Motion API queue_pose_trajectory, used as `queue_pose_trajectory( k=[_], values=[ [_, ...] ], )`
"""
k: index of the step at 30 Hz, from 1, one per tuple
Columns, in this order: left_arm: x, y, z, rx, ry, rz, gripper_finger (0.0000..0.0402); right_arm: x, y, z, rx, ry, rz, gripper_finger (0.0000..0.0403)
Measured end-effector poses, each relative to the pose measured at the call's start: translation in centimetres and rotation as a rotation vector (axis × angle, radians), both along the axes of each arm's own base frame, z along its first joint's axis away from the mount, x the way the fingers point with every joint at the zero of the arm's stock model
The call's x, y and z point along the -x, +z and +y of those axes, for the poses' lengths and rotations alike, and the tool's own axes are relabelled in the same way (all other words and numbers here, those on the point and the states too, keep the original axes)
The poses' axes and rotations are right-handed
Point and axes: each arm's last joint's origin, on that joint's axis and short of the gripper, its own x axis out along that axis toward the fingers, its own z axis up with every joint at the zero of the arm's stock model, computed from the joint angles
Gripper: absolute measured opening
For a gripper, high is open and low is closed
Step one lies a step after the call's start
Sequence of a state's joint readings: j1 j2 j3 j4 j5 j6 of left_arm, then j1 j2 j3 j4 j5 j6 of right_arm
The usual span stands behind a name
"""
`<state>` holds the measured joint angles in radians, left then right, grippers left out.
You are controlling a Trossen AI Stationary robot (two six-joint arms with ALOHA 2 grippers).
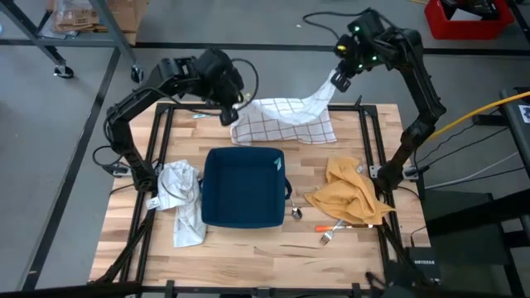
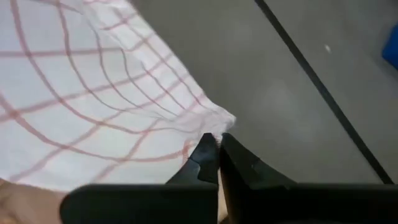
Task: Fold towel
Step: Fold the right white patterned towel
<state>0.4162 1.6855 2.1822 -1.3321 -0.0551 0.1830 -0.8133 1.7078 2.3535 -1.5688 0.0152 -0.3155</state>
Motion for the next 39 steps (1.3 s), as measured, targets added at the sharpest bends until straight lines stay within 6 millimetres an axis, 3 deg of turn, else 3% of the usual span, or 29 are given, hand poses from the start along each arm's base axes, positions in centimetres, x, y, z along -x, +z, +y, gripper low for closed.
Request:
queue_pose_trajectory(
  k=[9, 17, 22, 26, 31, 35, 39],
  values=[
    [-0.2, -0.8, -3.4, 0.067, -0.083, 0.118, 0.0000, -3.0, 0.0, 3.2, -0.048, 0.075, -0.041, 0.0003],
    [-0.3, -1.0, -5.0, 0.093, -0.102, 0.152, 0.0000, -3.0, -1.8, 4.1, -0.094, 0.070, 0.032, 0.0003],
    [-0.4, -1.1, -5.0, 0.092, -0.104, 0.152, 0.0000, -0.8, -4.3, 4.9, -0.158, 0.059, 0.121, 0.0003],
    [-0.7, -2.4, -4.6, 0.112, -0.086, 0.198, 0.0000, 1.2, -6.6, 6.2, -0.209, 0.083, 0.196, 0.0003],
    [-2.1, -5.5, -3.7, 0.117, -0.086, 0.249, 0.0000, 3.0, -9.6, 7.3, -0.237, 0.101, 0.236, 0.0003],
    [-3.0, -8.3, -2.6, 0.135, -0.073, 0.276, 0.0000, 3.1, -13.1, 7.2, -0.224, 0.117, 0.221, 0.0003],
    [-3.2, -11.1, -1.8, 0.195, -0.045, 0.317, 0.0000, 4.0, -16.9, 7.4, -0.334, 0.094, 0.268, 0.0003]
  ],
)
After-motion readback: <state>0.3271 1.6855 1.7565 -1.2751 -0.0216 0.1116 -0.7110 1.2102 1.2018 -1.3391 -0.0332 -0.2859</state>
